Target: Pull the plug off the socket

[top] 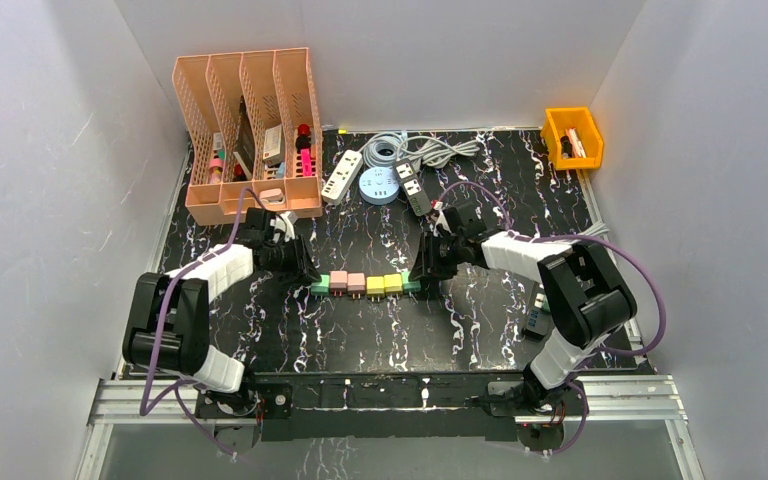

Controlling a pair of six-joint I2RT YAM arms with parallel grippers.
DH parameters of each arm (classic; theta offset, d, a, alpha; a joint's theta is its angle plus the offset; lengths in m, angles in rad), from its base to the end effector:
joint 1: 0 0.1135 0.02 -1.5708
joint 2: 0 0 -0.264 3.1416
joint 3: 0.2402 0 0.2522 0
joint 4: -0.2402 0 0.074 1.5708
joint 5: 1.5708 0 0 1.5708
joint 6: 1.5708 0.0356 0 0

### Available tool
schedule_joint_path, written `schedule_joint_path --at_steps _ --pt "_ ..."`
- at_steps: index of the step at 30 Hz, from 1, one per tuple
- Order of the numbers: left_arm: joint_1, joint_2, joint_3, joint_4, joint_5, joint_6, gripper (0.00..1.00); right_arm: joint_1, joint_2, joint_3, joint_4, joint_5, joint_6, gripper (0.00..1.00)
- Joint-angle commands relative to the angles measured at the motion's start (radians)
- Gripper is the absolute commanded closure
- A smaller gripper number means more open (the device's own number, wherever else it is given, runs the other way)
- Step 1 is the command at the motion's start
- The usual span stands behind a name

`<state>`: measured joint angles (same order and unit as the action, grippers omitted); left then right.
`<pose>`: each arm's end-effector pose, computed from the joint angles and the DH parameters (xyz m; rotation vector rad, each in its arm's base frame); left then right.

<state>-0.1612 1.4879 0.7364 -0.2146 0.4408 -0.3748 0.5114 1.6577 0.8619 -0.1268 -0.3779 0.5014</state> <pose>0.2724 -0.0597 0.1658 -0.0954 2.5742 -0.7674 0.2742 0.1690 0.1581 -0.1814 2.6199 0.8653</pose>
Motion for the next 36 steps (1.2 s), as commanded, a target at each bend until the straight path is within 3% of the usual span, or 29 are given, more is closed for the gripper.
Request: schedule_joint_path --at_steps 1,36 --pt "-0.029 0.017 0.029 -0.031 -0.022 -0.010 0.68 0.011 0.020 0.040 -0.012 -0.002 0.008 0.55" --pt "-0.061 0.022 0.059 -0.012 -0.017 -0.033 0.62 0.021 0.021 0.084 -0.030 -0.019 0.016 0.55"
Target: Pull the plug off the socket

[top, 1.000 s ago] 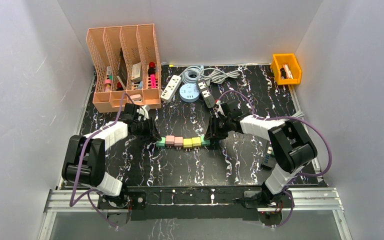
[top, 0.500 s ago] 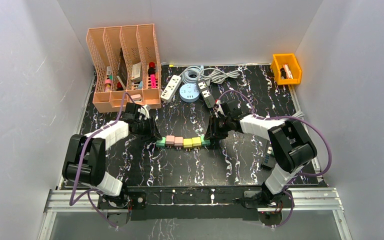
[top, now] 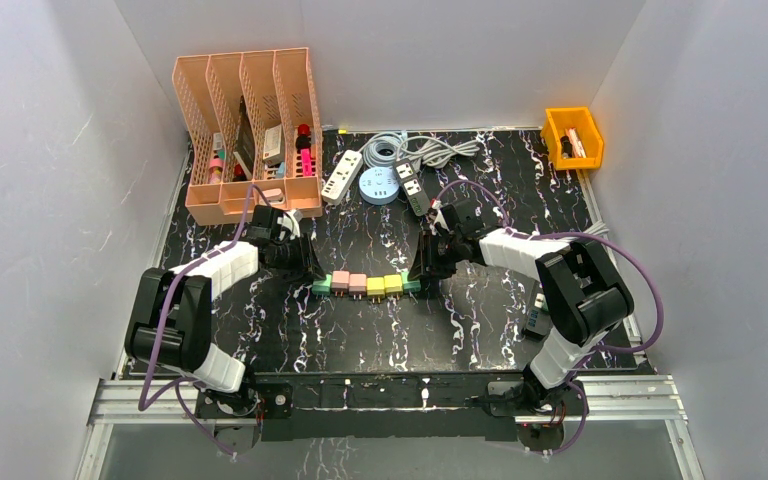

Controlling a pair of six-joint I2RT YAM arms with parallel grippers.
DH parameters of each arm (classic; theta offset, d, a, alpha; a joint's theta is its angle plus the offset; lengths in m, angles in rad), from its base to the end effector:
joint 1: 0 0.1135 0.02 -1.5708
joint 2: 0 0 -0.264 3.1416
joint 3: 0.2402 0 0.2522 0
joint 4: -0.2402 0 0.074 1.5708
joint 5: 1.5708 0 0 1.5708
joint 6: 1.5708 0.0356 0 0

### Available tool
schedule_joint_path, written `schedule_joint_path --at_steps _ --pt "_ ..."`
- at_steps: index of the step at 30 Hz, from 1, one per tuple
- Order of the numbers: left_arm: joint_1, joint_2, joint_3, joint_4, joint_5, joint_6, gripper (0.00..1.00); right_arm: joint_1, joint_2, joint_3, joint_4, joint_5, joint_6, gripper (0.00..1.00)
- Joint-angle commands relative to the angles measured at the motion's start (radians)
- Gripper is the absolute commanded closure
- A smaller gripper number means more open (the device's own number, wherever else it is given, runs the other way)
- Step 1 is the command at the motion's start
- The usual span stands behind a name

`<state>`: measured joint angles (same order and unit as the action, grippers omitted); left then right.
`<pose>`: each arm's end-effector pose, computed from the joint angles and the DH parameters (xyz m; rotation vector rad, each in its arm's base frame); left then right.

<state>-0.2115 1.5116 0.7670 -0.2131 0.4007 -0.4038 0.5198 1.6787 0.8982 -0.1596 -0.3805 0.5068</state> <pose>0.2773 -0.0737 0.1678 -0.0825 2.5821 -0.7461 0.2780 0.1743 0.1598 -0.1832 2.6411 0.8665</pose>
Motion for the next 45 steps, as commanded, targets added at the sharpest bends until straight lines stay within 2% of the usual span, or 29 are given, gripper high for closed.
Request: schedule_joint_path --at_steps 1,11,20,29,38,42,43,45 --pt "-0.011 -0.003 0.029 -0.014 0.023 -0.004 0.62 0.013 -0.002 0.050 0.001 -0.017 0.010 0.55" --pt "-0.010 -0.038 0.050 -0.040 -0.027 0.005 0.51 0.011 -0.034 0.067 -0.002 -0.011 0.001 0.50" --pt "-0.001 -0.109 0.108 -0.070 -0.062 0.062 0.50 -0.069 -0.093 0.086 -0.018 -0.057 -0.024 0.47" --pt "0.080 -0.226 0.118 -0.040 -0.078 0.091 0.49 -0.151 -0.148 0.119 -0.070 -0.074 -0.101 0.41" --pt "0.137 -0.308 0.171 0.023 -0.151 0.095 0.21 -0.221 -0.189 0.179 -0.068 -0.043 -0.129 0.24" --pt "0.138 -0.323 0.205 0.049 -0.196 0.096 0.09 -0.252 -0.196 0.201 -0.048 0.008 -0.129 0.03" --pt "0.138 -0.323 0.214 0.056 -0.201 0.102 0.03 -0.261 -0.193 0.208 -0.051 0.021 -0.129 0.02" --pt "0.139 -0.315 0.240 0.058 -0.170 0.129 0.02 -0.278 -0.190 0.221 -0.060 0.052 -0.120 0.02"
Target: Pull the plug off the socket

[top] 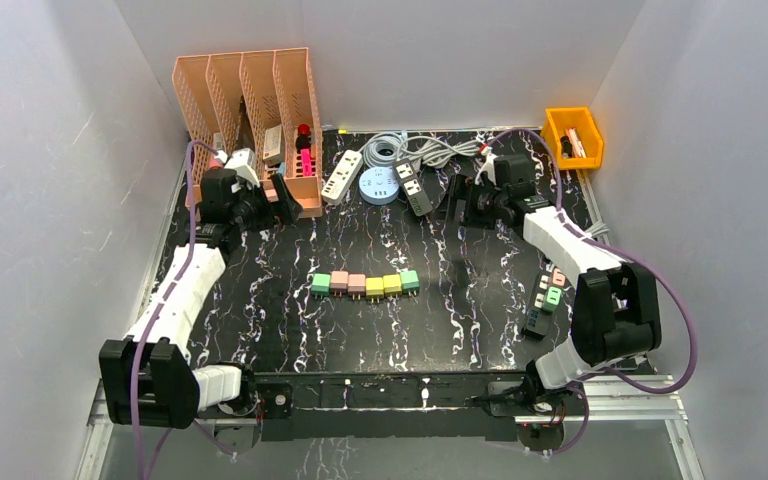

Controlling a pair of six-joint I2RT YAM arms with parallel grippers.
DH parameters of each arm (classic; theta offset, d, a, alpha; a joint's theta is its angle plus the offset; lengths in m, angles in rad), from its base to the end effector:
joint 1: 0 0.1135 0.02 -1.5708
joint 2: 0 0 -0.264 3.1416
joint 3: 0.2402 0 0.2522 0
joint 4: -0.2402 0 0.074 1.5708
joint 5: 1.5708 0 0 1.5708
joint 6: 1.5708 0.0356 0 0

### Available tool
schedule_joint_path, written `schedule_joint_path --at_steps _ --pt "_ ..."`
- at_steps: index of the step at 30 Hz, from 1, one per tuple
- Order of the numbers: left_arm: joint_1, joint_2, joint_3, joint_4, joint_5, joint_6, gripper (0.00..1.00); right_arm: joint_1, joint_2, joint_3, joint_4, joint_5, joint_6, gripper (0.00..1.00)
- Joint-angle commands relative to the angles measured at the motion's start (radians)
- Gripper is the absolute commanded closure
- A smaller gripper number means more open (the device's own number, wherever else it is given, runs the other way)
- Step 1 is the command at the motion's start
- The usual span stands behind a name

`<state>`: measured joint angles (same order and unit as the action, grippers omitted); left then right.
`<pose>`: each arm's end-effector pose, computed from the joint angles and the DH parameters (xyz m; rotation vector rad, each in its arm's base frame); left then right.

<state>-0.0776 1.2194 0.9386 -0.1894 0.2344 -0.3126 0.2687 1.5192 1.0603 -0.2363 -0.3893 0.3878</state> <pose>0.2765 -0.0298 0.3019 -0.0935 2.0593 -0.4820 0.3191 0.1019 0.2539 -0.0755 2.3245 0.7817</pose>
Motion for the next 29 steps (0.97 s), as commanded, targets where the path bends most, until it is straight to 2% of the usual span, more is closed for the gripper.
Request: schedule_joint_path --at_steps 1,6,11,13,17,23,29 --pt "0.005 -0.013 0.087 0.022 0.008 0.046 0.02 -0.035 -0.034 0.061 0.015 0.089 0.011 0.02" --pt "0.006 0.034 0.198 -0.058 -0.080 0.021 0.02 -0.056 -0.099 0.023 0.057 0.242 0.041 0.02" --pt "0.006 -0.035 0.147 0.021 -0.094 -0.004 0.02 -0.066 -0.169 -0.012 0.123 0.314 0.057 0.02" --pt "0.005 -0.044 0.125 0.059 -0.089 -0.012 0.02 -0.067 -0.176 -0.010 0.130 0.318 0.049 0.02" --pt "0.005 -0.009 0.159 0.036 -0.074 -0.014 0.02 -0.068 -0.175 -0.021 0.148 0.293 0.048 0.02" --pt "0.006 0.001 0.140 0.118 -0.075 -0.031 0.02 -0.068 -0.177 -0.047 0.176 0.251 0.071 0.02" --pt "0.005 0.030 0.171 0.102 -0.101 -0.056 0.02 -0.068 -0.173 -0.024 0.174 0.238 0.051 0.02"
